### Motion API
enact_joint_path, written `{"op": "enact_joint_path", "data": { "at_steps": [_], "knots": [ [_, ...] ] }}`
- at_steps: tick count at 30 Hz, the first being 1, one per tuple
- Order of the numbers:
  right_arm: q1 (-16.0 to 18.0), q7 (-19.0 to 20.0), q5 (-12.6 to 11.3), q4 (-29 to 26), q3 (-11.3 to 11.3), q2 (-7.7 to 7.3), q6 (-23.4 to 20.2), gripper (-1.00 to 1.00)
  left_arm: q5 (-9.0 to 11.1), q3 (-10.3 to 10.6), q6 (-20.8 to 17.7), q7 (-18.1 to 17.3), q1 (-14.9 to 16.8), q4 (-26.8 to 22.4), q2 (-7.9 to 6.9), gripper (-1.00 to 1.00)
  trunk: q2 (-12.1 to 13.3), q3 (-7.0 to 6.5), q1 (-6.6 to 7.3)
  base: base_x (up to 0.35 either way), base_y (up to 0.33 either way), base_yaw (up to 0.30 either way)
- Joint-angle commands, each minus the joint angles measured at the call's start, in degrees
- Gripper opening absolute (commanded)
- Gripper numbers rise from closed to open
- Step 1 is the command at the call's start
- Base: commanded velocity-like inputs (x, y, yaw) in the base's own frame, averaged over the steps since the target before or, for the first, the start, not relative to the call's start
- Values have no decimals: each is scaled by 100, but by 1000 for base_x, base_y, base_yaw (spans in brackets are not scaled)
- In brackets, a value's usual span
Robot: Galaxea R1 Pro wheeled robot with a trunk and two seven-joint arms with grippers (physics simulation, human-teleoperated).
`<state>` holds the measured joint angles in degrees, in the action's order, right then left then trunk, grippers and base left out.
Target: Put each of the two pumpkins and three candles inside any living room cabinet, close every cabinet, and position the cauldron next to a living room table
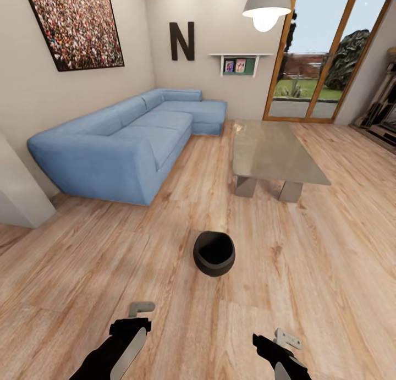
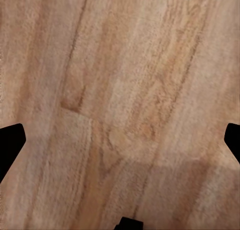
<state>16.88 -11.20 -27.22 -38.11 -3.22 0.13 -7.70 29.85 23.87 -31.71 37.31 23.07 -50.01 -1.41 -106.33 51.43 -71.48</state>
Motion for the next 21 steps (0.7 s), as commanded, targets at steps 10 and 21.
{"op": "enact_joint_path", "data": {
  "at_steps": [10, 21],
  "knots": [
    [3, -41, -30, -21, -22, -4, -4, 100, 105, -18, -26, 47, 8, -4, -48, 100, 400, -175, 221, 0, 0, 0],
    [0, -40, -37, -21, -21, -4, -5, 100, 316, -781, -159, -1389, 189, 63, -696, 100, 841, -373, 462, 0, 0, 0]
  ]
}}
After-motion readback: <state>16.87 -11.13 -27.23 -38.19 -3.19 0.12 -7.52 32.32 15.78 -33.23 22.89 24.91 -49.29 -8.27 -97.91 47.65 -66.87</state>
